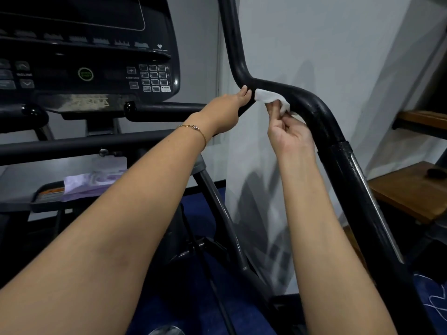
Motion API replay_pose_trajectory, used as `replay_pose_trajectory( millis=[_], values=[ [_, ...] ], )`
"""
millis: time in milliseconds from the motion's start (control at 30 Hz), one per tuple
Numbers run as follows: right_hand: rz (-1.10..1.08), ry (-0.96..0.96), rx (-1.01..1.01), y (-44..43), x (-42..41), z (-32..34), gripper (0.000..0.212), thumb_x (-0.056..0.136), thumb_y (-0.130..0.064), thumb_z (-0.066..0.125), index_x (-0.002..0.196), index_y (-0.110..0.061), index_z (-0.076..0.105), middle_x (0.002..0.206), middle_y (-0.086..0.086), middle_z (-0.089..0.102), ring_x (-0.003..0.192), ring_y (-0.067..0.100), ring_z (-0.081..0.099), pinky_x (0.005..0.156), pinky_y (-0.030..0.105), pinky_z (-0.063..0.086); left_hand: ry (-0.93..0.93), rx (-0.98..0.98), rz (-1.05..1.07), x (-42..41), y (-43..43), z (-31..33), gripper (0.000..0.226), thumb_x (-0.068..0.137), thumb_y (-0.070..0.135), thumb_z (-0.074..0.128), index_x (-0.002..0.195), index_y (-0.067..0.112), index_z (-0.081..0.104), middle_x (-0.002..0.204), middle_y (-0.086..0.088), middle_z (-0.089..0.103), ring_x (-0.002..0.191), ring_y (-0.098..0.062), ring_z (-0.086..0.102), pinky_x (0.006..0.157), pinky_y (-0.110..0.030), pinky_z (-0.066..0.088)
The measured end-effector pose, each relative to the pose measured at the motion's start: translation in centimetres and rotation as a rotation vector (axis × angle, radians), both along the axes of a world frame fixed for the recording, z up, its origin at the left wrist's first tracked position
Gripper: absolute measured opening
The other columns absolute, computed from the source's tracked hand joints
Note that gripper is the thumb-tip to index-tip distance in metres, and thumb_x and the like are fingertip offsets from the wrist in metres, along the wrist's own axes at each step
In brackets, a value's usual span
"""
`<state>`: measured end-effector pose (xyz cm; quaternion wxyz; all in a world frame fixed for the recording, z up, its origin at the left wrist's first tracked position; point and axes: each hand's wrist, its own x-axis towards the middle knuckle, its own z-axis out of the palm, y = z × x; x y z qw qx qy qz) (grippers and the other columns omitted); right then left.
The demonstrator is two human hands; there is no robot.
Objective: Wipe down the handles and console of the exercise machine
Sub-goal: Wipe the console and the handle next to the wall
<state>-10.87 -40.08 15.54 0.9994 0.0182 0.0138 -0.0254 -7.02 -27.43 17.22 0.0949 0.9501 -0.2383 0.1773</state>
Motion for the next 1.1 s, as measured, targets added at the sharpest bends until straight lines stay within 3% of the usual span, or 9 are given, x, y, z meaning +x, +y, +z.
replay_pose_trajectory(
  millis=[167, 267, 333, 400, 500, 633, 733, 867, 1100],
  values=[
    [-0.025, 0.113, -0.052, 0.6, -0.2, 0.7, 0.035, 0.098, 0.005, 0.029, 0.13, 0.011, 0.041, 0.138, 0.02, 0.045, 0.126, 0.029, 0.048, 0.099, 0.032, 0.041, -0.002, 0.021, 0.0, 0.0, 0.1, 0.2, 0.079, 0.084, -0.017, 0.026, 0.152, 0.021, 0.011, 0.158, 0.002, 0.017, 0.125, -0.031, 0.046, 0.1, -0.038, 0.04],
    [-0.035, -0.017, -0.012, 1.4, -3.3, 0.2, 0.024, 0.099, 0.003, 0.029, 0.091, 0.007, 0.051, 0.097, 0.018, 0.059, 0.095, 0.027, 0.06, 0.105, 0.024, 0.037, -0.013, 0.047, -0.013, 0.5, 0.5, 0.3, 0.081, 0.083, -0.016, 0.025, 0.152, 0.025, 0.012, 0.158, 0.009, 0.011, 0.131, -0.028, 0.04, 0.103, -0.035, 0.037],
    [-0.01, -0.145, -0.107, 2.2, -5.5, -0.5, 0.024, 0.098, 0.002, 0.032, 0.085, 0.007, 0.051, 0.085, 0.017, 0.058, 0.098, 0.028, 0.06, 0.104, 0.025, 0.038, 0.007, 0.091, -0.032, 1.1, 0.8, 0.5, 0.077, 0.088, -0.013, 0.029, 0.152, 0.025, 0.011, 0.158, 0.01, 0.008, 0.133, -0.027, 0.039, 0.102, -0.035, 0.036],
    [-0.081, -0.163, -0.419, 2.8, -7.0, -1.1, 0.02, 0.094, 0.008, 0.035, 0.091, 0.007, 0.054, 0.096, 0.017, 0.062, 0.103, 0.027, 0.062, 0.094, 0.025, 0.048, 0.053, 0.133, -0.058, 1.5, 1.3, 0.9, 0.076, 0.09, -0.009, 0.035, 0.152, 0.026, 0.009, 0.158, 0.013, 0.001, 0.135, -0.025, 0.038, 0.104, -0.037, 0.038],
    [-0.32, -0.237, -0.835, 1.6, -7.6, -0.6, 0.027, 0.089, 0.015, 0.037, 0.103, 0.002, 0.056, 0.094, 0.014, 0.062, 0.084, 0.02, 0.062, 0.073, 0.024, 0.053, 0.045, 0.025, -0.057, 1.2, 1.0, 0.9, 0.075, 0.087, -0.009, 0.032, 0.151, 0.025, 0.013, 0.158, 0.012, 0.004, 0.14, -0.02, 0.031, 0.107, -0.032, 0.034],
    [-0.579, -0.279, -1.306, -2.0, -7.9, 3.1, 0.032, 0.085, 0.014, 0.04, 0.096, -0.003, 0.066, 0.092, 0.013, 0.069, 0.09, 0.024, 0.065, 0.081, 0.034, 0.055, -0.135, -0.168, -0.146, -1.2, -1.5, 0.6, 0.071, 0.086, -0.007, 0.032, 0.15, 0.023, 0.022, 0.157, 0.005, 0.018, 0.142, -0.017, 0.027, 0.111, -0.028, 0.028],
    [-0.929, -0.132, -1.835, -4.0, -7.5, 5.7, 0.039, 0.085, 0.005, 0.041, 0.113, -0.005, 0.065, 0.112, 0.005, 0.066, 0.104, 0.011, 0.06, 0.089, 0.012, 0.047, -0.169, -0.222, -0.192, -3.1, -3.5, 0.4, 0.074, 0.081, -0.01, 0.03, 0.147, 0.024, 0.031, 0.154, 0.007, 0.027, 0.141, -0.014, 0.029, 0.114, -0.029, 0.027],
    [-0.856, -0.05, -2.524, -6.3, -7.2, 4.8, 0.04, 0.086, -0.001, 0.042, 0.118, -0.013, 0.064, 0.12, 0.012, 0.064, 0.11, 0.025, 0.059, 0.089, 0.022, 0.043, -0.138, -0.378, -0.177, -5.3, -5.3, -0.2, 0.066, 0.084, -0.009, 0.027, 0.142, 0.019, 0.042, 0.147, 0.002, 0.042, 0.134, -0.02, 0.041, 0.107, -0.026, 0.033],
    [-0.879, -0.303, -3.004, -9.1, -9.1, 2.3, 0.041, 0.09, -0.005, 0.044, 0.128, -0.017, 0.053, 0.124, 0.017, 0.06, 0.111, 0.038, 0.054, 0.092, 0.043, 0.045, -0.143, -0.431, -0.077, -8.2, -7.0, -1.6, 0.067, 0.085, -0.009, 0.029, 0.146, 0.02, 0.035, 0.154, 0.005, 0.029, 0.14, -0.014, 0.03, 0.112, -0.022, 0.024]
  ],
)
